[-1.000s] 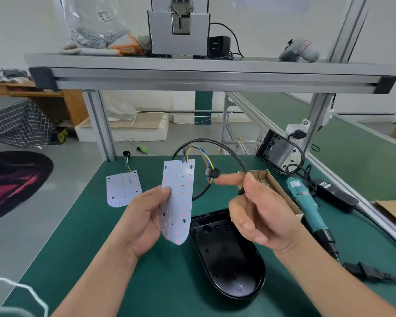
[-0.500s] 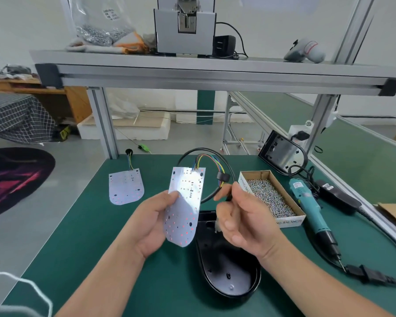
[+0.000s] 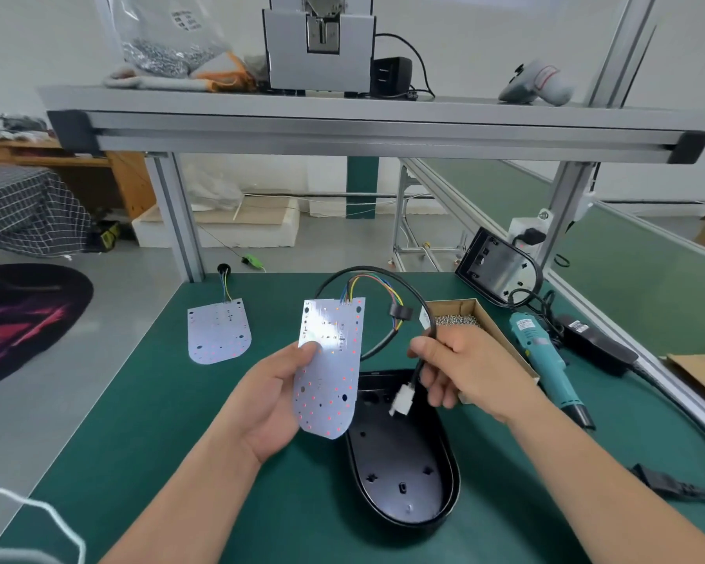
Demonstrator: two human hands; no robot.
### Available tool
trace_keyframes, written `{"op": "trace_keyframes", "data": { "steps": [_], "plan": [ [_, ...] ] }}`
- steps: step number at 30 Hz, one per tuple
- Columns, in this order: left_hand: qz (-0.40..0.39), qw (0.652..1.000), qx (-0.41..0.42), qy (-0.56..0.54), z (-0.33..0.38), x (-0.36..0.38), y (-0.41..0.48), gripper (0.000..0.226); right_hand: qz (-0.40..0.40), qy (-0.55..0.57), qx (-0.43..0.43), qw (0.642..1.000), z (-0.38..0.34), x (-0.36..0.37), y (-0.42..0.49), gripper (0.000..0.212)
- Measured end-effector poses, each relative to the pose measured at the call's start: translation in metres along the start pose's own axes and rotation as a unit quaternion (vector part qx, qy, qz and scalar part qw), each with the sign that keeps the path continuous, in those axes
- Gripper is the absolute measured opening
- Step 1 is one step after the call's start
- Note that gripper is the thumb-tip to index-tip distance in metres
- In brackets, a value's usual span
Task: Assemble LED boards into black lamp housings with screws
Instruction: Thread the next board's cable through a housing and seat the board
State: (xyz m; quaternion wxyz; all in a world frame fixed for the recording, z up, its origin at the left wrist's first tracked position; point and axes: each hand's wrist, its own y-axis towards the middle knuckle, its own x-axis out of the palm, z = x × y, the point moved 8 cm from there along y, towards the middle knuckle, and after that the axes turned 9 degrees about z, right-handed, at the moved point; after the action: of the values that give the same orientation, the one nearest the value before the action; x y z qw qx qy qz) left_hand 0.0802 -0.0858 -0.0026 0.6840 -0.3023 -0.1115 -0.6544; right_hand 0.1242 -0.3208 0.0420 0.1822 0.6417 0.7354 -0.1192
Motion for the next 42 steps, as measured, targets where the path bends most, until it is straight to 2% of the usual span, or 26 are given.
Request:
{"op": "trace_keyframes", "data": {
  "steps": [3, 5, 9, 12, 15, 22, 26, 28, 32, 34, 36, 39, 42],
  "plan": [
    [-0.007, 1.0, 0.003, -0.008, 0.0, 0.002, -0.001, 0.023, -0.002, 0.022, -0.033, 0.999, -0.004, 0.012, -0.002, 0.013],
    [-0.013, 1.0, 0.006, -0.011, 0.0, 0.002, -0.001, 0.024, 0.004, 0.017, -0.055, 0.998, -0.007, 0.019, -0.005, 0.018],
    [-0.018, 1.0, 0.016, -0.013, 0.001, 0.004, -0.002, 0.032, 0.033, -0.046, -0.103, 0.993, -0.015, 0.022, -0.012, 0.015],
    [-0.027, 0.999, 0.031, -0.009, 0.003, 0.007, -0.003, 0.039, 0.002, -0.06, -0.115, 0.992, -0.017, 0.026, -0.016, 0.008],
    [-0.04, 0.998, 0.037, -0.007, 0.004, 0.013, -0.006, 0.043, -0.042, -0.013, -0.091, 0.995, -0.017, 0.034, -0.019, 0.012],
    [-0.082, 0.995, 0.052, -0.021, 0.004, 0.025, -0.012, 0.041, -0.059, 0.06, -0.017, 0.996, -0.007, 0.028, -0.011, 0.008],
    [-0.065, 0.996, 0.055, -0.02, -0.006, 0.028, -0.012, 0.039, -0.104, 0.083, 0.015, 0.991, -0.003, 0.037, -0.013, 0.012],
    [-0.051, 0.997, 0.063, -0.016, -0.01, 0.03, -0.012, 0.036, -0.099, 0.102, 0.034, 0.989, 0.0, 0.044, -0.015, 0.011],
    [-0.022, 0.995, 0.087, -0.053, -0.007, 0.032, -0.012, 0.035, -0.019, 0.02, -0.039, 0.999, -0.005, 0.045, -0.017, 0.007],
    [-0.019, 0.993, 0.085, -0.075, -0.006, 0.034, -0.012, 0.036, 0.038, -0.082, -0.111, 0.99, -0.013, 0.041, -0.019, 0.011],
    [-0.02, 0.992, 0.083, -0.089, -0.005, 0.035, -0.014, 0.034, 0.074, -0.123, -0.172, 0.975, -0.021, 0.037, -0.023, 0.012],
    [-0.016, 0.992, 0.082, -0.095, -0.005, 0.034, -0.015, 0.034, 0.045, -0.105, -0.189, 0.975, -0.024, 0.04, -0.023, 0.002],
    [-0.017, 0.993, 0.08, -0.089, -0.006, 0.035, -0.014, 0.038, -0.029, -0.09, -0.138, 0.986, -0.012, 0.049, -0.02, 0.015]
  ]
}}
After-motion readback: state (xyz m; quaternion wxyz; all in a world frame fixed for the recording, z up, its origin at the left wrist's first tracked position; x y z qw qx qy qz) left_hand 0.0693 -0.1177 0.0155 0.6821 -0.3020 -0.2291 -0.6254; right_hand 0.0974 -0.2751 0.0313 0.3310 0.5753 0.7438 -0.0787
